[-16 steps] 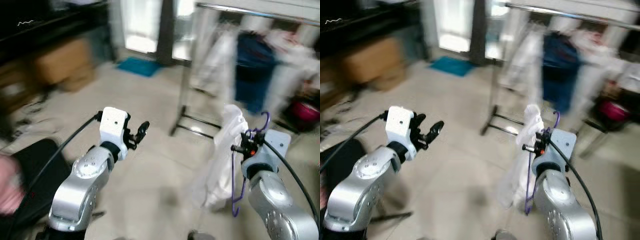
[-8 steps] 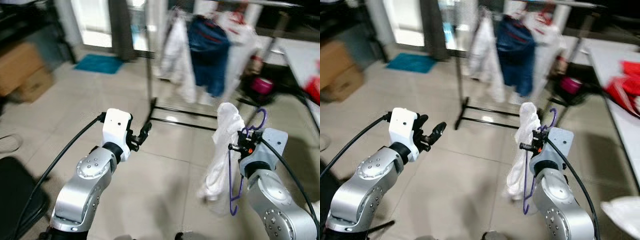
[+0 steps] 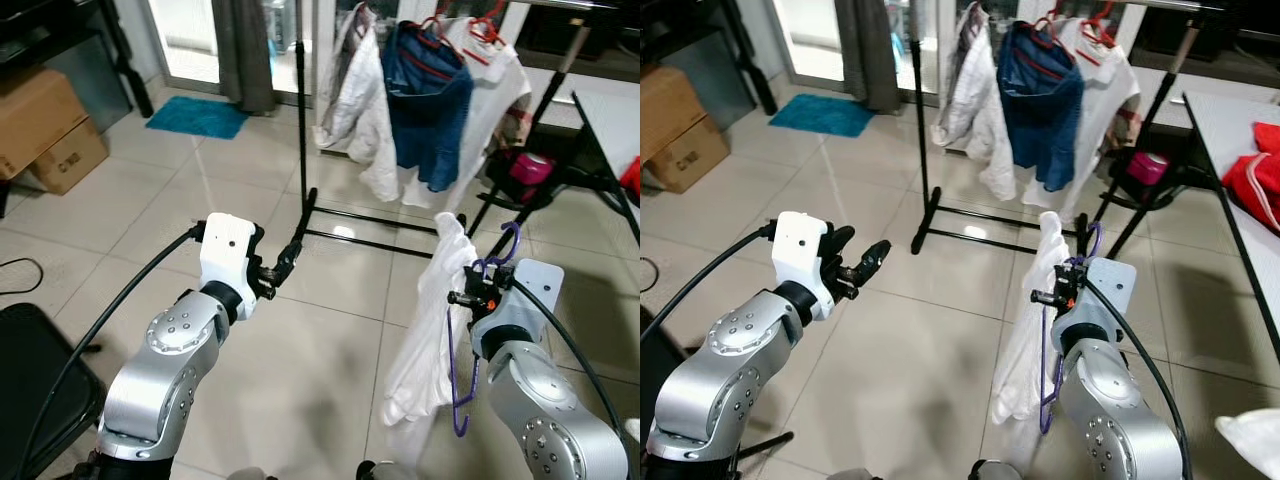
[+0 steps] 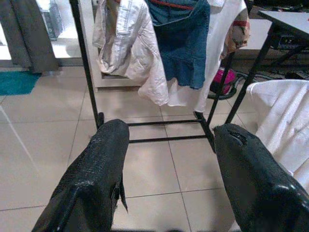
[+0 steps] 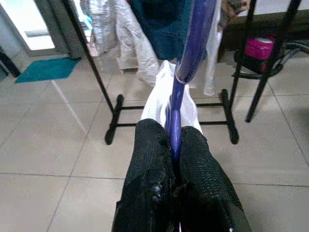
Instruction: Hang hanger
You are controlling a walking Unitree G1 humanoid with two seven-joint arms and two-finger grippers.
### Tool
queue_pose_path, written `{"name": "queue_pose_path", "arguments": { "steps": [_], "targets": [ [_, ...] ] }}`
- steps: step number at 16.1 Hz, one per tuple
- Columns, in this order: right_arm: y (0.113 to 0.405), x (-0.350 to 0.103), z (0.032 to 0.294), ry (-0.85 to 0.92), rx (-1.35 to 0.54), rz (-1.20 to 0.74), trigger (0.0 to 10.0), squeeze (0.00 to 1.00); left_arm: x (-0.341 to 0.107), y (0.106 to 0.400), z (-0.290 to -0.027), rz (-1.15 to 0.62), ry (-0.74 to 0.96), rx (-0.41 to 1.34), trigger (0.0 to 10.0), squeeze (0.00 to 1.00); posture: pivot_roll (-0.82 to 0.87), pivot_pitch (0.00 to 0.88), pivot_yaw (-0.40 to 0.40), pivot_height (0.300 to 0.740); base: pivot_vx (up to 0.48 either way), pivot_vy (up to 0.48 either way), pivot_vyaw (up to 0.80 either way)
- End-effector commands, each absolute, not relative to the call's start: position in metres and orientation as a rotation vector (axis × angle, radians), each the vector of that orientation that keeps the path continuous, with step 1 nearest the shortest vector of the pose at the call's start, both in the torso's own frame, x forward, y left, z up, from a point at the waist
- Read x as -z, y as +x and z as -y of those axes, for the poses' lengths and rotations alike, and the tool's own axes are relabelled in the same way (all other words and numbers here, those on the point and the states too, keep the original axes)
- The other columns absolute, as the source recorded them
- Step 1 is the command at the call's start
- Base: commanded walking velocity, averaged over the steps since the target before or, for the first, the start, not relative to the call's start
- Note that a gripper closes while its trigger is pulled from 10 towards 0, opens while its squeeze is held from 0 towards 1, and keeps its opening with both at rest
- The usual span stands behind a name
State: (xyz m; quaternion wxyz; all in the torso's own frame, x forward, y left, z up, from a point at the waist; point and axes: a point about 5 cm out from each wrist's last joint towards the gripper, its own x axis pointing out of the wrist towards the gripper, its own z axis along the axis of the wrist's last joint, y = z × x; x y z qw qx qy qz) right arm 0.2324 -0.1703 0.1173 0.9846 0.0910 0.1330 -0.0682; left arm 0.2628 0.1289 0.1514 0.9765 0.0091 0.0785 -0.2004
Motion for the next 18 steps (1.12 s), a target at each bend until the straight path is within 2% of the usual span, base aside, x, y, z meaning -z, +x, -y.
{"name": "queue_pose_path", "arguments": {
  "steps": [1,2,5,12,18],
  "targets": [
    [0.2331,-0.129,0.1705,0.181,0.128,-0.214,10.0,0.0,-0.1541,0.2635,-0.1294,-0.157,0.012,0.413,10.0,0.0,0.04,0.039,0.027,0.74,0.259,0.0,0.0],
    [0.233,-0.1292,0.1691,0.183,0.117,-0.215,10.0,0.0,-0.1544,0.2634,-0.1296,-0.157,0.011,0.413,10.0,0.0,0.04,0.039,0.026,0.74,0.259,0.0,0.0],
    [0.2328,-0.129,0.1679,0.192,0.107,-0.22,10.0,0.0,-0.1546,0.2634,-0.1298,-0.158,0.008,0.415,10.0,0.0,0.04,0.04,0.027,0.74,0.256,0.0,-0.8],
    [0.2322,-0.129,0.1686,0.197,0.12,-0.215,10.0,0.0,-0.1548,0.2644,-0.1304,-0.16,0.021,0.42,10.0,0.0,0.04,0.04,0.027,0.74,0.264,0.0,0.0],
    [0.2327,-0.1272,0.1685,0.198,0.12,-0.221,10.0,0.0,-0.1535,0.2652,-0.1293,-0.164,0.039,0.421,10.0,0.0,0.05,0.032,0.036,0.74,0.0,0.0,0.0]
  ]
}}
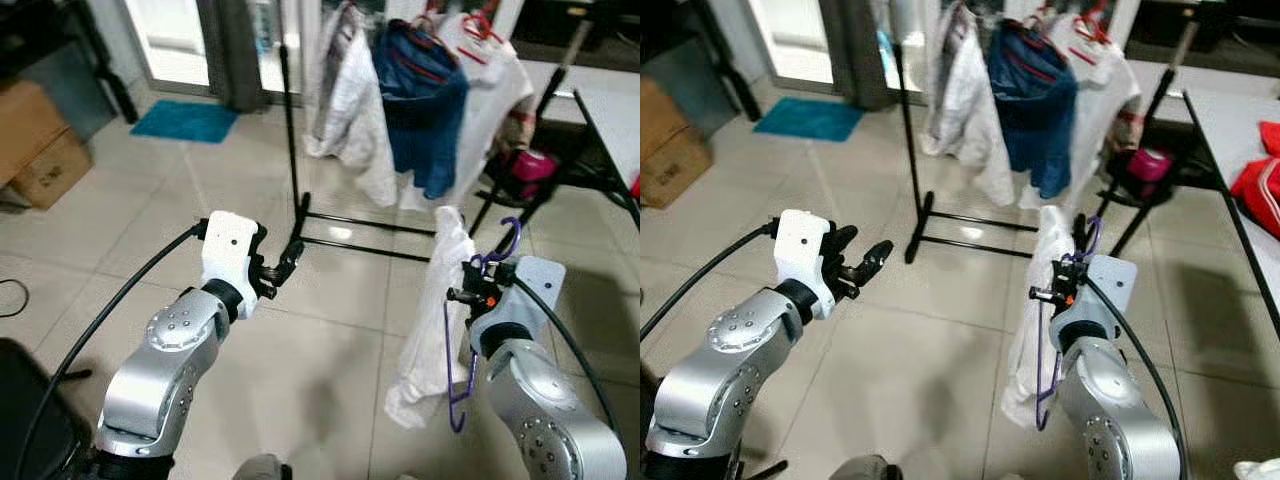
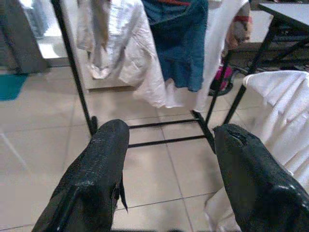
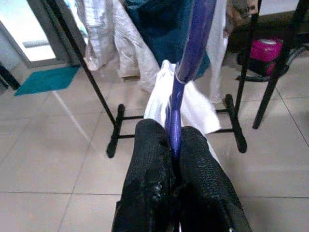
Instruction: Hang hanger
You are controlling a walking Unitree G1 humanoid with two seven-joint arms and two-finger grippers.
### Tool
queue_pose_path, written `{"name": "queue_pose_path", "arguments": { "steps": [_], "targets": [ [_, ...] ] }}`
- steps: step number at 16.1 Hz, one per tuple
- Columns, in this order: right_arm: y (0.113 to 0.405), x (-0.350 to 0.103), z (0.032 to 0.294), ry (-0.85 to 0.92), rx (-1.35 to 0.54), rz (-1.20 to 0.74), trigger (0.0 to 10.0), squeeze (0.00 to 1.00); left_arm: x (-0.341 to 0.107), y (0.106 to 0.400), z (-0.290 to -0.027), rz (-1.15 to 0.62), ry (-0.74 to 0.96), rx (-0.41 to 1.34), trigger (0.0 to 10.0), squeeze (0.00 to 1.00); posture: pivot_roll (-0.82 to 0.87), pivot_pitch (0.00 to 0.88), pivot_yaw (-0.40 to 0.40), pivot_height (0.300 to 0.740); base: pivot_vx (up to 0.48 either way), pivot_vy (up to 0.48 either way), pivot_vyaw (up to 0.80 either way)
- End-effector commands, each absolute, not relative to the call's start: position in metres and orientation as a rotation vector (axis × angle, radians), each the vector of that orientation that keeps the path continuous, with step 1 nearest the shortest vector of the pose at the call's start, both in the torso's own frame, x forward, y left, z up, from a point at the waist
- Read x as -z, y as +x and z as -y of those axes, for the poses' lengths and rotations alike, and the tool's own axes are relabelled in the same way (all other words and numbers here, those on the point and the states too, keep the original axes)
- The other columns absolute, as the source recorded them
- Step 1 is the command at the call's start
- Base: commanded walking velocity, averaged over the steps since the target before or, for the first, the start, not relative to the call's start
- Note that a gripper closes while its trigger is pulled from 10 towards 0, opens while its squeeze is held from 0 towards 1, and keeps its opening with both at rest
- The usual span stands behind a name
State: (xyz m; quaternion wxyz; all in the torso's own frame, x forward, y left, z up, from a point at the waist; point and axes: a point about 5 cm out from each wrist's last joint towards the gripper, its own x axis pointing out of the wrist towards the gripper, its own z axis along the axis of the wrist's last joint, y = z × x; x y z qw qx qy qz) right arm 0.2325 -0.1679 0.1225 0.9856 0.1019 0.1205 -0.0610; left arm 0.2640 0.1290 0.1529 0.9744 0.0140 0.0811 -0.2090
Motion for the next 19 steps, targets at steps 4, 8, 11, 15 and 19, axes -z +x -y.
{"name": "queue_pose_path", "arguments": {
  "steps": [4,8,11,15,19],
  "targets": [
    [0.233,-0.127,0.168,0.194,0.11,-0.231,10.0,0.0,-0.153,0.264,-0.126,-0.167,0.044,0.441,10.0,0.0,0.05,0.029,0.037,0.74,0.0,0.0,0.0],
    [0.237,-0.132,0.164,0.193,0.059,-0.233,10.0,0.0,-0.153,0.265,-0.123,-0.17,0.054,0.461,10.0,0.0,0.04,0.02,0.039,0.74,0.0,0.0,0.0],
    [0.246,-0.148,0.156,0.196,-0.03,-0.184,10.0,0.0,-0.153,0.269,-0.113,-0.169,0.077,0.55,10.0,0.0,0.04,0.007,0.043,0.74,0.0,0.0,0.0],
    [0.253,-0.163,0.149,0.179,-0.107,-0.152,10.0,0.0,-0.158,0.278,-0.096,-0.135,0.132,0.731,10.0,1.0,0.03,0.0,0.036,0.74,0.0,0.0,0.0],
    [0.257,-0.18,0.146,0.197,-0.133,-0.095,10.0,0.0,-0.161,0.291,-0.086,-0.105,0.151,0.803,10.0,1.0,0.01,0.0,0.05,0.74,0.0,0.0,0.0]
  ]
}}
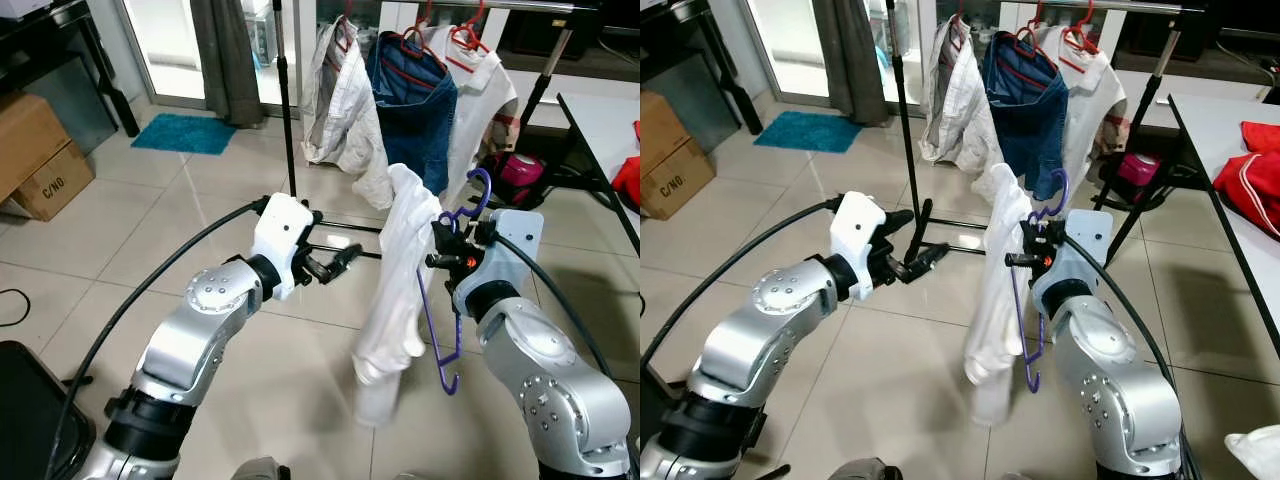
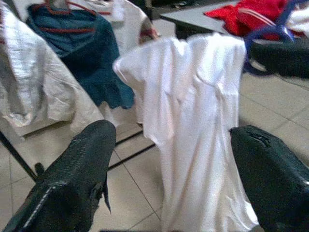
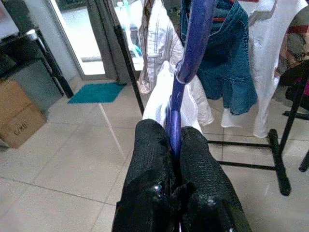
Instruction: Hang hanger
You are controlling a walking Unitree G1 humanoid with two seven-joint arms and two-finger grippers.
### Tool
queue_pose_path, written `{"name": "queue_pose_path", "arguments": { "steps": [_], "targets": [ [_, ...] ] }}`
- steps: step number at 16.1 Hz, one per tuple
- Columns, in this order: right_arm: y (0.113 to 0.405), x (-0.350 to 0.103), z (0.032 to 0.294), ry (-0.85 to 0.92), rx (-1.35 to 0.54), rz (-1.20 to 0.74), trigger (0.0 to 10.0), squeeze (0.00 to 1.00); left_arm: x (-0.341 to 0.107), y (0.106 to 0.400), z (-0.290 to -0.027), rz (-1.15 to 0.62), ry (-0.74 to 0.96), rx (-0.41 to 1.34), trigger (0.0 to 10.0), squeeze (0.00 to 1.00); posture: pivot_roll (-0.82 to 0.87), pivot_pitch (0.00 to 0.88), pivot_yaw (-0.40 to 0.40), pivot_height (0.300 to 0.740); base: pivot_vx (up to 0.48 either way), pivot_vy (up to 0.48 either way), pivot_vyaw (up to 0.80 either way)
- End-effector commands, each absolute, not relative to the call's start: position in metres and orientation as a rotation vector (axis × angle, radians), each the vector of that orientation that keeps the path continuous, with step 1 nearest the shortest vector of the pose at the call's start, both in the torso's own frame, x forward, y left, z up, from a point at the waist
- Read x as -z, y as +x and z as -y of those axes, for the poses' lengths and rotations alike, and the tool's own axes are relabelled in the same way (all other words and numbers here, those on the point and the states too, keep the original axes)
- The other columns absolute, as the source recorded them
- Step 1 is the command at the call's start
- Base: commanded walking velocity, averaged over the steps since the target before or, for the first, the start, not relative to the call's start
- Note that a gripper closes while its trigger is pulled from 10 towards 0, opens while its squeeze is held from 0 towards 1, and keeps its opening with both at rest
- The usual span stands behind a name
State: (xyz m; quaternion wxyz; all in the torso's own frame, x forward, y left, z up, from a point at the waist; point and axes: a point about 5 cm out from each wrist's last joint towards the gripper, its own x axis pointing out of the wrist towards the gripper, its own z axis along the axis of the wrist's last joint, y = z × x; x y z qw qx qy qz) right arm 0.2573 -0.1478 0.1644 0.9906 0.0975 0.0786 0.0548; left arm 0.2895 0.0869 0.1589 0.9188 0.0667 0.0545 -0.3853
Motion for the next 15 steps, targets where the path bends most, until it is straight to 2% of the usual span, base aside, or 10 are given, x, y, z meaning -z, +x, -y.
{"name": "queue_pose_path", "arguments": {
  "steps": [1,3,4,5,6,9,10,13,15],
  "targets": [
    [0.257,-0.183,0.145,0.202,-0.141,-0.08,10.0,0.0,-0.159,0.292,-0.084,-0.113,0.166,0.811,10.0,1.0,0.0,0.0,0.055,0.74,0.0,0.0,0.0],
    [0.255,-0.19,0.141,0.223,-0.16,-0.041,10.0,0.0,-0.15,0.292,-0.079,-0.132,0.186,0.846,10.0,1.0,0.0,0.0,0.056,0.74,0.0,0.0,0.0],
    [0.254,-0.192,0.14,0.229,-0.167,-0.034,10.0,0.0,-0.148,0.293,-0.077,-0.133,0.192,0.85,10.0,0.56,0.0,0.0,0.055,0.74,0.0,0.0,0.0],
    [0.254,-0.193,0.139,0.232,-0.172,-0.029,10.0,0.0,-0.146,0.293,-0.076,-0.133,0.197,0.852,10.0,0.56,0.0,0.0,0.055,0.74,0.0,0.0,0.0],
    [0.253,-0.194,0.135,0.268,-0.192,-0.034,10.0,0.0,-0.144,0.296,-0.075,-0.128,0.22,0.856,10.0,0.0,-0.01,0.0,0.056,0.74,0.0,0.0,0.0],
    [0.249,-0.2,0.13,0.281,-0.27,-0.01,10.0,0.0,-0.147,0.305,-0.084,-0.102,0.231,0.802,10.0,0.0,-0.01,0.0,0.057,0.74,0.0,0.0,0.0],
    [0.243,-0.205,0.126,0.256,-0.395,0.013,10.0,0.0,-0.16,0.316,-0.106,-0.05,0.146,0.743,10.0,0.0,-0.01,0.0,0.06,0.74,0.0,0.0,0.0],
    [0.237,-0.21,0.137,0.22,-0.474,0.037,10.0,0.0,-0.18,0.322,-0.143,-0.005,0.034,0.745,10.0,0.0,-0.01,0.0,0.067,0.74,0.0,0.0,0.0],
    [0.235,-0.213,0.145,0.21,-0.532,0.039,10.0,0.0,-0.191,0.322,-0.17,0.003,0.016,0.751,10.0,0.0,-0.01,0.0,0.066,0.74,0.0,0.0,0.0]
  ]
}}
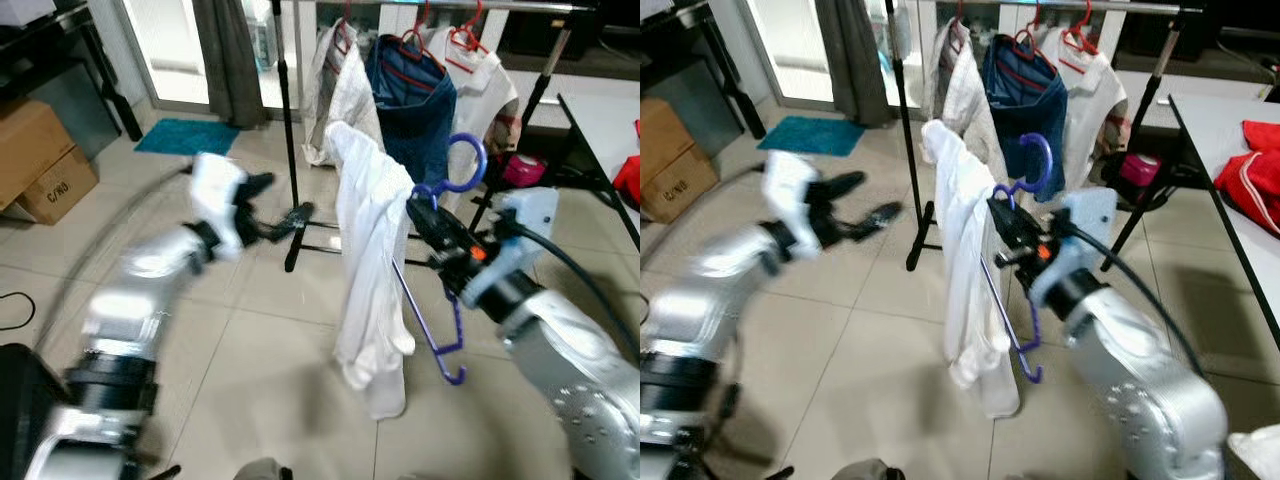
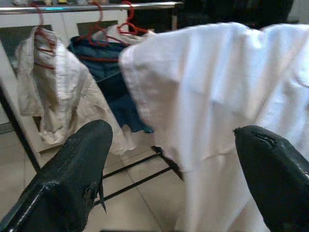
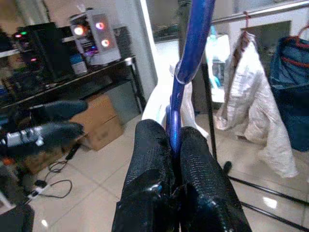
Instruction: Hang hanger
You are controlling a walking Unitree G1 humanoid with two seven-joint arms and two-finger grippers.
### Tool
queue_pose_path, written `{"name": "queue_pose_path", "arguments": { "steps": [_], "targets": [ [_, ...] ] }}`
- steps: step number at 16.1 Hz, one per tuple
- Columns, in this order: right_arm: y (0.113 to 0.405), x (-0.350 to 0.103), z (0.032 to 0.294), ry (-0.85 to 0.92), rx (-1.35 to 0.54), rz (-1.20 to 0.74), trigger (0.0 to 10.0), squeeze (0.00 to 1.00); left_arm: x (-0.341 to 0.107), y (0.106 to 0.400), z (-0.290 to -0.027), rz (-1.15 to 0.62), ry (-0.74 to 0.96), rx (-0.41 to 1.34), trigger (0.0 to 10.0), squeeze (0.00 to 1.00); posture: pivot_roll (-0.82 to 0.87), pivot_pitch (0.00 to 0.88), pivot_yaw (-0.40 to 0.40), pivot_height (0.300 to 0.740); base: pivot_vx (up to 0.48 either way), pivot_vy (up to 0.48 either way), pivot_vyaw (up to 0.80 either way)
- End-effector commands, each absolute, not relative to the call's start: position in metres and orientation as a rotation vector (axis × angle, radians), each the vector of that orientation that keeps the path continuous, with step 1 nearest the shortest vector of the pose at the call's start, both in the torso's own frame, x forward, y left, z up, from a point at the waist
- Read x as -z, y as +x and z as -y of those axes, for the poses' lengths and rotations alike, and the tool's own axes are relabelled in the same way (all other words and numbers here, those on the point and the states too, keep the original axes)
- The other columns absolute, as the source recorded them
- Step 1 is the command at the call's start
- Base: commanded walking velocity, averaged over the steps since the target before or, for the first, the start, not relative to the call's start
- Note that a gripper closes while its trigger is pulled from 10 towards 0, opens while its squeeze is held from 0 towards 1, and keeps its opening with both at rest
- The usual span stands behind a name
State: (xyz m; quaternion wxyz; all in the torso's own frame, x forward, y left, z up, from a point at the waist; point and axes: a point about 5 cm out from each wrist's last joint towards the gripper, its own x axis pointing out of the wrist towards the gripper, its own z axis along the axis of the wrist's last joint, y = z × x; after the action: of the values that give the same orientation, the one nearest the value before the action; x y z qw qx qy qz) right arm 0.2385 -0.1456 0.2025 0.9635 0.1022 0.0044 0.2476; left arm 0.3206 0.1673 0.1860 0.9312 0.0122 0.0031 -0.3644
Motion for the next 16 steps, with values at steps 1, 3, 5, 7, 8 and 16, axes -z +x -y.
{"name": "queue_pose_path", "arguments": {
  "steps": [1,3,5,7,8,16],
  "targets": [
    [0.233,-0.215,0.148,0.209,-0.579,0.039,10.0,0.0,-0.197,0.323,-0.183,0.013,-0.011,0.751,10.0,0.0,0.0,0.0,0.064,0.74,0.0,0.0,0.0],
    [0.23,-0.217,0.149,0.193,-0.65,0.033,10.0,0.0,-0.203,0.322,-0.197,0.008,-0.061,0.767,10.0,0.0,0.0,0.0,0.063,0.74,0.0,0.0,0.0],
    [0.227,-0.218,0.148,0.197,-0.694,0.036,10.0,0.0,-0.203,0.326,-0.211,0.009,-0.15,0.728,10.0,0.0,0.0,0.0,0.055,0.74,0.0,0.0,0.0],
    [0.221,-0.222,0.144,0.234,-0.773,0.048,0.0,0.0,-0.205,0.329,-0.218,0.021,-0.272,0.767,10.0,0.0,0.01,0.0,0.049,0.74,0.0,0.0,0.0],
    [0.219,-0.222,0.142,0.235,-0.796,0.044,0.0,0.0,-0.204,0.33,-0.22,0.007,-0.331,0.794,10.0,0.0,0.0,0.0,0.049,0.74,0.0,0.0,0.0],
    [0.205,-0.225,0.138,0.245,-0.919,0.032,0.4,0.0,-0.2,0.337,-0.215,-0.071,-0.438,1.013,2.2,0.0,-0.01,0.0,0.058,0.74,0.0,0.0,0.0]
  ]
}}
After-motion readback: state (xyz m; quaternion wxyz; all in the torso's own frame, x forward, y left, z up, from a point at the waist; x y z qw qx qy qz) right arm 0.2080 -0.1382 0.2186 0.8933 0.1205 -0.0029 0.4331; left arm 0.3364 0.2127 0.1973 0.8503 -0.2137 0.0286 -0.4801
